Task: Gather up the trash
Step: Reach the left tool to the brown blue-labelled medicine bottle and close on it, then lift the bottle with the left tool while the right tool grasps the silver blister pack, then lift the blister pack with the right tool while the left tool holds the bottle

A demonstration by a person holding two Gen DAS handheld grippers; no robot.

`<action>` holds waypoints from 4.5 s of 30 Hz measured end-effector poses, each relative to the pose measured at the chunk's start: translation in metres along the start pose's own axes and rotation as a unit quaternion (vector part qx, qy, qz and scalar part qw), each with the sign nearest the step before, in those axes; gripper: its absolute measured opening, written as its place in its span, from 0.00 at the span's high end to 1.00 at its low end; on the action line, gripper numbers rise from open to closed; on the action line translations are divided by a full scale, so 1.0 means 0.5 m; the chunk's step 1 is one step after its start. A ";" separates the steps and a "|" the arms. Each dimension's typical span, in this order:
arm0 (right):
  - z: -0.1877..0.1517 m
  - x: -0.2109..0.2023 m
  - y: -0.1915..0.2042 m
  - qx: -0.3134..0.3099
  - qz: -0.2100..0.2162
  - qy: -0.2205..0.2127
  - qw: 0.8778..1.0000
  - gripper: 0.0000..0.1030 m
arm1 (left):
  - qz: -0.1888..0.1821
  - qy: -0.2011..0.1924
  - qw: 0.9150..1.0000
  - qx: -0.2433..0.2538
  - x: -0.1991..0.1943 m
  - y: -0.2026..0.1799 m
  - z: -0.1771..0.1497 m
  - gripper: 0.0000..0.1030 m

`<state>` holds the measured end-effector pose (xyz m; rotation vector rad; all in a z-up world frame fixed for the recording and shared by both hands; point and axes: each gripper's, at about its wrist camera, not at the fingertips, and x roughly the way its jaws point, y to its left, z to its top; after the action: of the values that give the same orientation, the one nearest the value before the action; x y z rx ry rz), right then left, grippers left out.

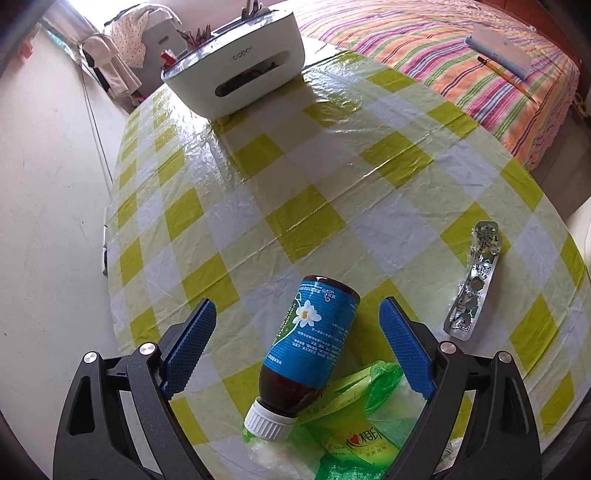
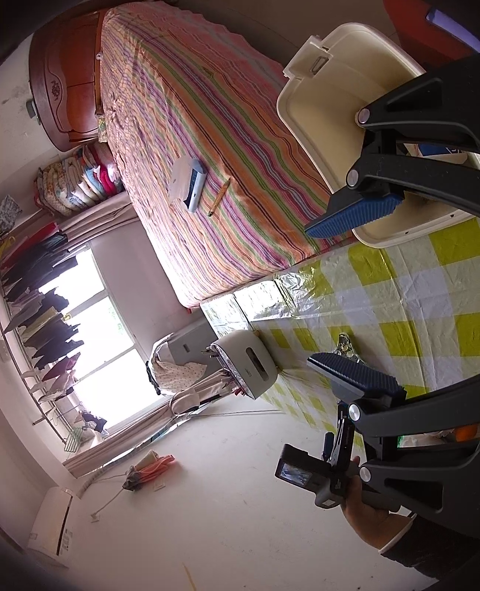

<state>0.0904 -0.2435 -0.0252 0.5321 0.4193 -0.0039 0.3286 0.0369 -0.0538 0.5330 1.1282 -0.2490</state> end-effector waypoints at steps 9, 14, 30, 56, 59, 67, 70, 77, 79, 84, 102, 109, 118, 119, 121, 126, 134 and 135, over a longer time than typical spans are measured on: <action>0.002 -0.006 -0.009 0.007 0.003 -0.001 1.000 0.39 | -0.039 0.047 0.998 -0.026 0.051 0.006 -0.009 0.48; 0.001 0.004 0.001 0.000 0.002 0.006 1.000 0.39 | -0.031 0.048 0.998 -0.042 0.057 0.005 -0.019 0.50; -0.036 0.119 0.074 -0.007 0.022 0.082 0.996 0.39 | -0.110 0.013 0.973 -0.201 0.037 0.072 -0.067 0.58; -0.114 0.389 0.220 0.018 -0.009 0.288 0.957 0.39 | -0.259 -0.229 0.860 -0.376 -0.294 0.154 -0.241 0.60; -0.112 0.417 0.213 0.054 -0.030 0.311 0.949 0.39 | -0.264 -0.243 0.856 -0.372 -0.311 0.143 -0.256 0.60; -0.111 0.472 0.234 0.082 -0.084 0.341 0.933 0.39 | -0.284 -0.263 0.850 -0.358 -0.341 0.132 -0.263 0.60; -0.118 0.499 0.246 0.060 -0.115 0.356 0.926 0.39 | -0.292 -0.263 0.848 -0.356 -0.344 0.131 -0.266 0.60; -0.126 0.512 0.250 0.000 -0.098 0.374 0.922 0.68 | -0.290 -0.254 0.854 -0.349 -0.340 0.121 -0.266 0.59; -0.128 0.507 0.239 -0.016 -0.085 0.372 0.924 0.78 | -0.290 -0.252 0.857 -0.344 -0.340 0.116 -0.264 0.60; -0.128 0.476 0.207 -0.050 -0.051 0.345 0.936 0.94 | -0.287 -0.253 0.862 -0.332 -0.343 0.100 -0.257 0.59; -0.100 0.287 0.159 -0.105 0.050 0.266 0.957 0.96 | -0.279 -0.241 0.885 -0.284 -0.332 0.010 -0.216 0.59; -0.081 0.225 0.133 -0.103 0.054 0.232 0.966 0.96 | -0.292 -0.241 0.888 -0.261 -0.330 -0.031 -0.195 0.59; -0.042 0.159 0.092 -0.097 0.053 0.185 0.977 0.96 | -0.340 -0.221 0.887 -0.220 -0.313 -0.111 -0.183 0.59; -0.039 0.151 0.087 -0.096 0.051 0.179 0.978 0.96 | -0.341 -0.222 0.888 -0.214 -0.315 -0.121 -0.183 0.59; -0.033 0.136 0.074 -0.094 0.045 0.170 0.980 0.96 | -0.341 -0.230 0.888 -0.205 -0.320 -0.137 -0.184 0.59; -0.020 0.104 0.027 -0.071 0.031 0.155 0.985 0.96 | -0.349 -0.233 0.890 -0.178 -0.326 -0.180 -0.180 0.59; -0.003 0.061 -0.022 -0.049 0.020 0.132 0.990 0.96 | -0.352 -0.221 0.899 -0.140 -0.316 -0.251 -0.170 0.59; -0.001 0.058 -0.024 -0.048 0.020 0.129 0.990 0.96 | -0.354 -0.219 0.899 -0.137 -0.314 -0.259 -0.167 0.59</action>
<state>0.1152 -0.2506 -0.0430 0.4469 0.6590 0.1243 0.1388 -0.0411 0.0253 -0.2090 0.8510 -0.7882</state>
